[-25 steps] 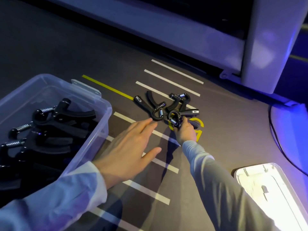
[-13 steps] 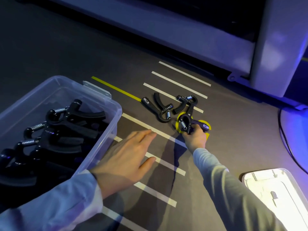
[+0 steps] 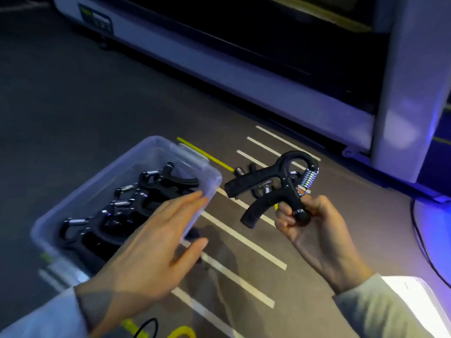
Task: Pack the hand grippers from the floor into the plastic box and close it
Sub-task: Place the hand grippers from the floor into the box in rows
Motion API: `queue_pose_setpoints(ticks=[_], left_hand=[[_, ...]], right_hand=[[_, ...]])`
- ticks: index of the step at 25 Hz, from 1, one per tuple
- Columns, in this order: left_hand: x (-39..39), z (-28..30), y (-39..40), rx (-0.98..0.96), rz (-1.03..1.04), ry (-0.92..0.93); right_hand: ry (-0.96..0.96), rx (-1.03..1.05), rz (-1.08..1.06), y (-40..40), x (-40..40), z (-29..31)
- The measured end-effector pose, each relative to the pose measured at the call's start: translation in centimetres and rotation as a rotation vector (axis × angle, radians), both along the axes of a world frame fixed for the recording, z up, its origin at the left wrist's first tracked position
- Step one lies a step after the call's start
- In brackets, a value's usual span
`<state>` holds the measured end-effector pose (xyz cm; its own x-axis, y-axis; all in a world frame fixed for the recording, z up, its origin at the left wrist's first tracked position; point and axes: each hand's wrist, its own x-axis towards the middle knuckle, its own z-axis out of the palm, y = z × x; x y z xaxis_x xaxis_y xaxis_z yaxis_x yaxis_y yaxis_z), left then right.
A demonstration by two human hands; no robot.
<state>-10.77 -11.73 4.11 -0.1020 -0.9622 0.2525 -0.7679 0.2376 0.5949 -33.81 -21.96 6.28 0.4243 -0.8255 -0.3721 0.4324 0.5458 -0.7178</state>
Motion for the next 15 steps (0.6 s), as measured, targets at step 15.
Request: queue_pose_setpoints(ticks=[15], left_hand=[[3.3, -1.4, 6.5, 0.344, 0.513, 1.154]], right_hand=[[0.587, -0.354, 0.604, 4.0, 13.4, 1.1]])
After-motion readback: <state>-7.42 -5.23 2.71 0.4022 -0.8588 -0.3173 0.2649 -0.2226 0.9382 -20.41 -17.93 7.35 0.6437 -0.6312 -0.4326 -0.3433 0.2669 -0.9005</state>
